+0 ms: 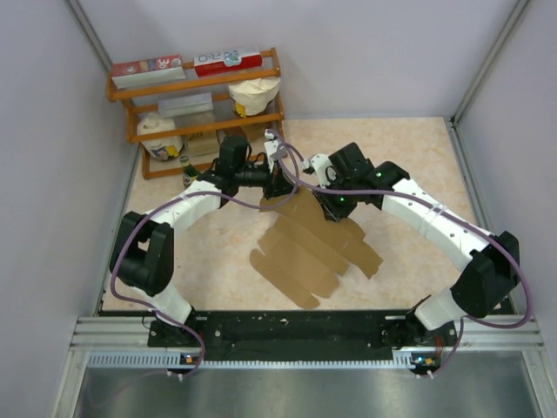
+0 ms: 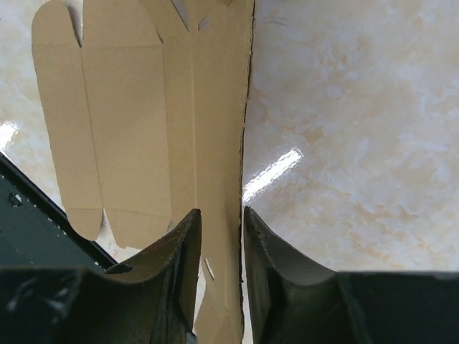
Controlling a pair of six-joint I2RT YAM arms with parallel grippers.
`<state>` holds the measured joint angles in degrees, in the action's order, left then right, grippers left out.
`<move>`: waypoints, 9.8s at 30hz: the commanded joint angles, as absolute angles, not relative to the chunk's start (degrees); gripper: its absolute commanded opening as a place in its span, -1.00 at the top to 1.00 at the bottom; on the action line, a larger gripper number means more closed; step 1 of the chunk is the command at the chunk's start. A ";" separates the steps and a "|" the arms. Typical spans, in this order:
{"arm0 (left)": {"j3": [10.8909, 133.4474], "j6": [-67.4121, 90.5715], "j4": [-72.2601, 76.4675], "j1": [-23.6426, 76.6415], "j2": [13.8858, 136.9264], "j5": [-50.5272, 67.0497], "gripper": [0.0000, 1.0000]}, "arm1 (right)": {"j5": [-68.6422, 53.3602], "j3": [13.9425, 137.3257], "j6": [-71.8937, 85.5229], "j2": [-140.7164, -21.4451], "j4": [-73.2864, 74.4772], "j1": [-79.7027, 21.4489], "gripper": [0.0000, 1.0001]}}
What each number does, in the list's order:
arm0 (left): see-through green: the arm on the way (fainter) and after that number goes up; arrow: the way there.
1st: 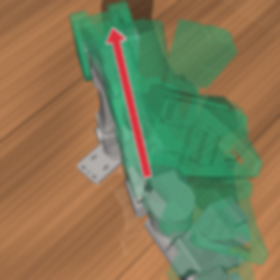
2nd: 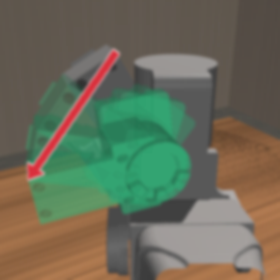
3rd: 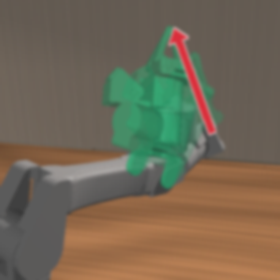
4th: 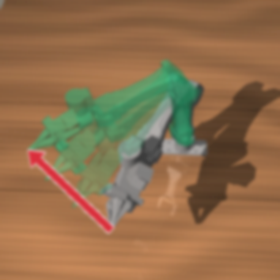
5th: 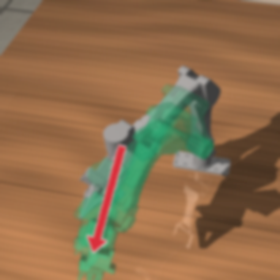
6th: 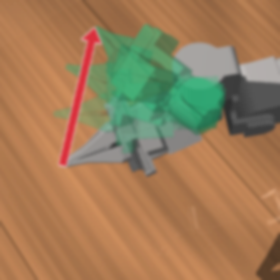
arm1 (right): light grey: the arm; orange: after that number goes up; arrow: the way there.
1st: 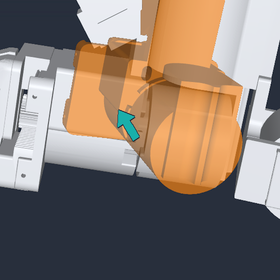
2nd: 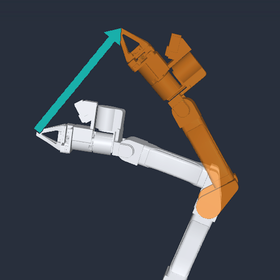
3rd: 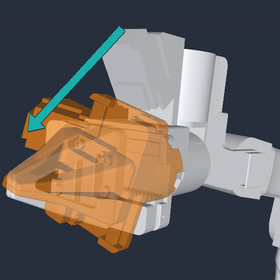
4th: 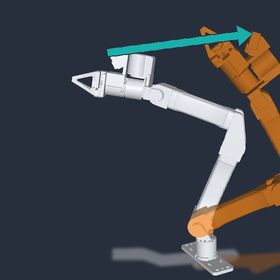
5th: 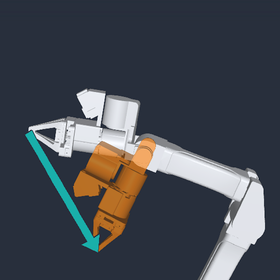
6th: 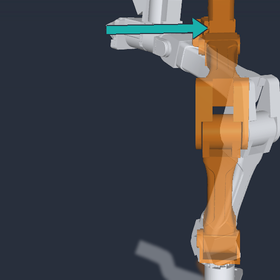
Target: Fold the paper box
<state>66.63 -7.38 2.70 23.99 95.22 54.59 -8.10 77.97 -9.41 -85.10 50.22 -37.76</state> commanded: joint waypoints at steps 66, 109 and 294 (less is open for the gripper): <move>61.79 1.67 7.03 18.63 85.25 33.05 -0.01 | 6.42 72.86 0.44 -84.55 34.63 -38.58 1.00; 58.88 4.48 14.06 16.96 85.69 49.20 -0.11 | -3.69 70.05 -23.73 -82.00 41.13 -40.78 1.00; 46.33 19.78 -8.53 33.49 71.63 11.69 -0.18 | -2.46 67.15 -13.18 -84.81 36.56 -40.87 1.00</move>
<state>48.45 23.07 -8.93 35.20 74.56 13.74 -3.46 67.11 -13.82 -84.51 38.50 -40.36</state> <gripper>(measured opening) 0.573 0.007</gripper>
